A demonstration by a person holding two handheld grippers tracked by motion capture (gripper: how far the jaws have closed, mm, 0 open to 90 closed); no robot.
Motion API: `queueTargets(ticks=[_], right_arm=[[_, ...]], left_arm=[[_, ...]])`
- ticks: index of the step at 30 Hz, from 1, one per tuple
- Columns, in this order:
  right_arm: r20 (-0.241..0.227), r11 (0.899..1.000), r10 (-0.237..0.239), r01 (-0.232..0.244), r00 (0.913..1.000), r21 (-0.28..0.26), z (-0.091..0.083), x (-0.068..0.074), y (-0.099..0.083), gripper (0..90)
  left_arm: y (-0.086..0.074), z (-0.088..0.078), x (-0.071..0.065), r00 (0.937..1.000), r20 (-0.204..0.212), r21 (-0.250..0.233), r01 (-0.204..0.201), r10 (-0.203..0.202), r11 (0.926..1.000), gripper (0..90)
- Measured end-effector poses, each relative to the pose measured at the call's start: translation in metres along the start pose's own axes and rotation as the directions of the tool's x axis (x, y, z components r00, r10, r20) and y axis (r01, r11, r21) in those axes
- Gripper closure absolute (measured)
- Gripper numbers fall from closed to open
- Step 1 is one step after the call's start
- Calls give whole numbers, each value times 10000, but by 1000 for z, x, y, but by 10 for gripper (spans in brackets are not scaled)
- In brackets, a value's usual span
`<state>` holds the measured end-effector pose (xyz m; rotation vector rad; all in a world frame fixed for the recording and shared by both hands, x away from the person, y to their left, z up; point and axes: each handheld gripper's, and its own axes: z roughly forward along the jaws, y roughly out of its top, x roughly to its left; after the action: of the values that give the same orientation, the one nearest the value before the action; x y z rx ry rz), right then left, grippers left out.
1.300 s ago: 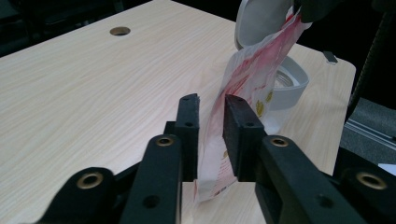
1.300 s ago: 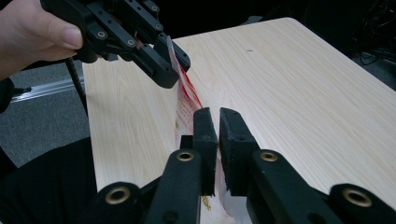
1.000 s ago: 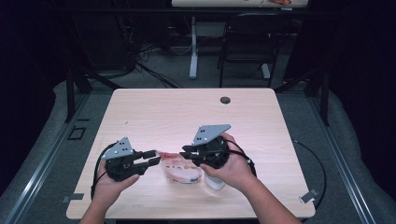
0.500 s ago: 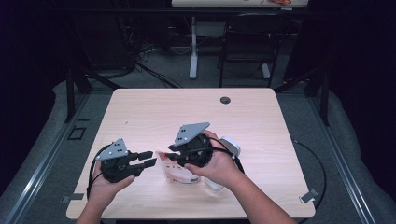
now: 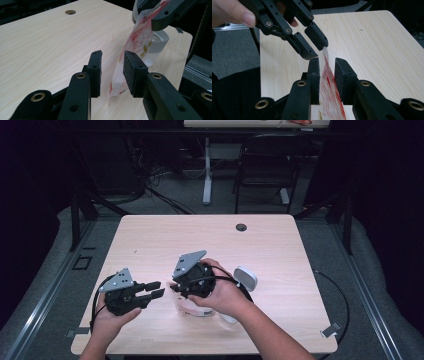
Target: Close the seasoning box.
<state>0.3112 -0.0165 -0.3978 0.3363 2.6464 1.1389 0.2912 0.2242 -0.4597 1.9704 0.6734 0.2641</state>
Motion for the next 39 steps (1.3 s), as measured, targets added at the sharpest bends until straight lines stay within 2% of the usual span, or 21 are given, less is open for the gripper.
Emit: queueTargets(ticks=[10,16,29,39], right_arm=[[-5,9984,-75,75,10000,558,10,-2,5,770],[19,9950,-362,358,9993,932,13,-1,10,780],[11,9889,-474,468,9989,1413,21,-2,9,786],[5,9868,-597,589,9982,1511,22,-3,10,831]], left_arm=[[-1,-2,2,10000,-45,-86,60,-60,9999,684],[-2,-2,3,10000,-51,-43,79,-80,10000,685],[-3,0,4,9999,-45,3,117,-117,9999,684],[-4,-1,6,9999,-61,29,155,-155,9999,684]])
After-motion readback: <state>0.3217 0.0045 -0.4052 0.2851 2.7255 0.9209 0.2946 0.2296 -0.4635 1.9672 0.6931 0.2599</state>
